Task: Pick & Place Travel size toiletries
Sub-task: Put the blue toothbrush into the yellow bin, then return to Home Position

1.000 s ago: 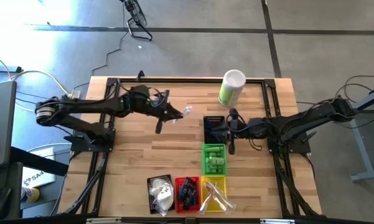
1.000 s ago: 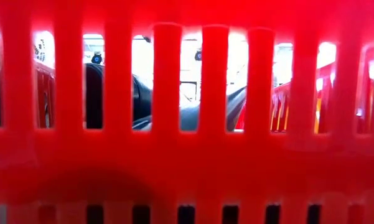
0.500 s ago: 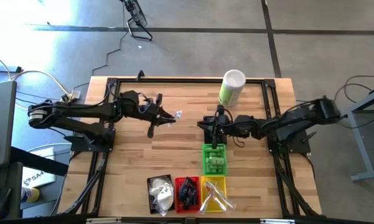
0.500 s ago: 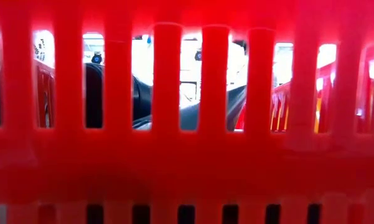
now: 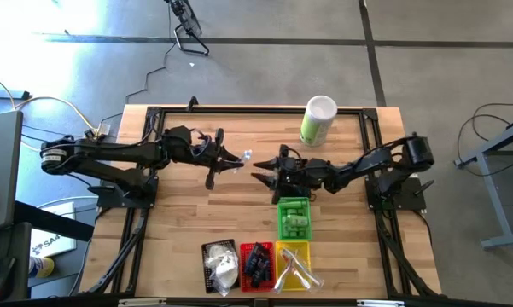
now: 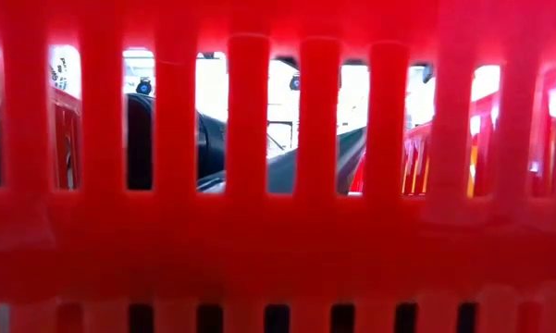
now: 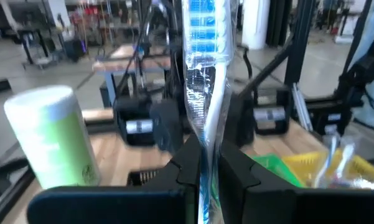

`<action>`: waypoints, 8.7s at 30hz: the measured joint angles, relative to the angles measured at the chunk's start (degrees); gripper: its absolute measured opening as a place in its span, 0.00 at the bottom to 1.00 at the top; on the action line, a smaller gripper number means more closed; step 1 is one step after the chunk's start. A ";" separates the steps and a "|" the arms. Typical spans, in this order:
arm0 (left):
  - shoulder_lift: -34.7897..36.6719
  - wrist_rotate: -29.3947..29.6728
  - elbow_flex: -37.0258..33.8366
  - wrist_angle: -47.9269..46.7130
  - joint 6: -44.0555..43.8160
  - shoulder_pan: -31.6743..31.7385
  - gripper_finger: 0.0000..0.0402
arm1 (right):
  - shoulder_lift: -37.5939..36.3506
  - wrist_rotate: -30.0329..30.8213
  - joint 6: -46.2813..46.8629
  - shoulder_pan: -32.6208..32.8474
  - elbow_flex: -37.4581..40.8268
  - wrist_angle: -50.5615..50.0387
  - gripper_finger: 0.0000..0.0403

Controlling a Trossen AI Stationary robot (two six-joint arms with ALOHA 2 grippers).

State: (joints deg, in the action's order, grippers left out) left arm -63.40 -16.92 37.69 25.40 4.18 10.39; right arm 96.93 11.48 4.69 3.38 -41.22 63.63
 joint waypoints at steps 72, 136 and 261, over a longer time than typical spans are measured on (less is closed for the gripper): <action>-9.37 -0.29 0.09 14.50 -5.97 -0.63 0.38 | -2.77 16.33 -10.80 5.21 -4.36 -14.51 0.04; -0.77 6.18 0.04 1.01 1.62 -0.63 0.38 | -8.38 4.89 83.77 40.66 -4.45 -57.35 0.06; 51.13 17.48 0.04 -58.03 10.44 -0.66 0.38 | -38.15 -11.69 1.64 -5.05 -6.02 -80.23 0.01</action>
State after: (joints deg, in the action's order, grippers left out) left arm -12.26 0.56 37.74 -32.63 14.63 9.74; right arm 58.78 -0.22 6.33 -1.67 -47.24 -16.60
